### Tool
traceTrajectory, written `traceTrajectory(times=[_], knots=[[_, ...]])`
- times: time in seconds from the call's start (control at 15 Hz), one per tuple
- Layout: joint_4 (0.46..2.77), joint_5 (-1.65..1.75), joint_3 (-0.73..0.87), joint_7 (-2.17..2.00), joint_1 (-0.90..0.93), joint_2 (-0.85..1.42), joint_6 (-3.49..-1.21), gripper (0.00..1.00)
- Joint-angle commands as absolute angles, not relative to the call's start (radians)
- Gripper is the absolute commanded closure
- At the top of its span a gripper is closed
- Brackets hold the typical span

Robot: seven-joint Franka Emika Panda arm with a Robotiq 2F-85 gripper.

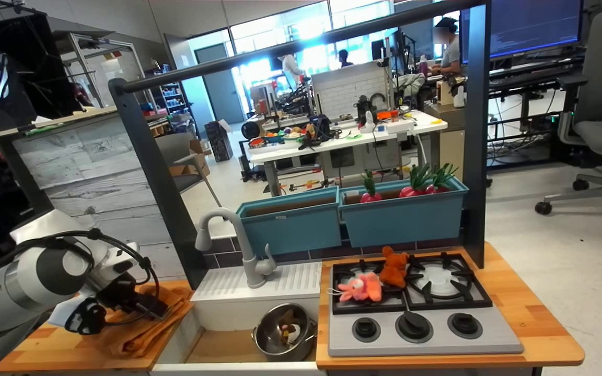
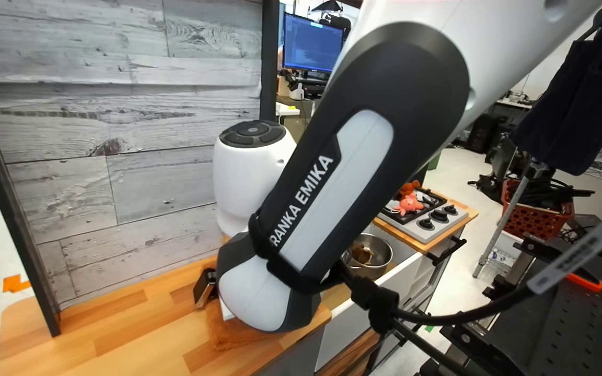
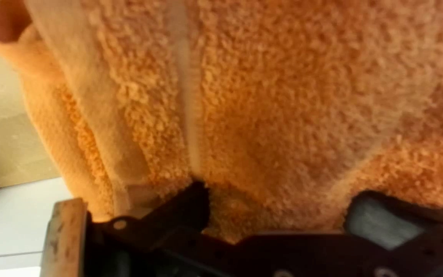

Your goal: Pick up the plush toys from the counter and stove and put them in the pot, then wipe the counter

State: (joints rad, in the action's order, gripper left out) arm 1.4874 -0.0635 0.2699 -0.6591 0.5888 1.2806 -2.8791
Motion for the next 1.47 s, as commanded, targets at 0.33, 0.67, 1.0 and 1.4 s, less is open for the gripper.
traceTrajectory(times=[0.33,0.67,1.0,1.4], knots=[[1.299,-0.059,0.2,-0.675,0.692,1.417,-2.909,0.0],[1.165,-0.064,0.142,-0.674,0.753,1.468,-2.863,0.0],[1.28,-0.055,0.101,-0.602,0.696,1.4,-2.775,0.0],[1.41,-0.067,0.235,-0.731,0.663,1.349,-2.789,0.0]])
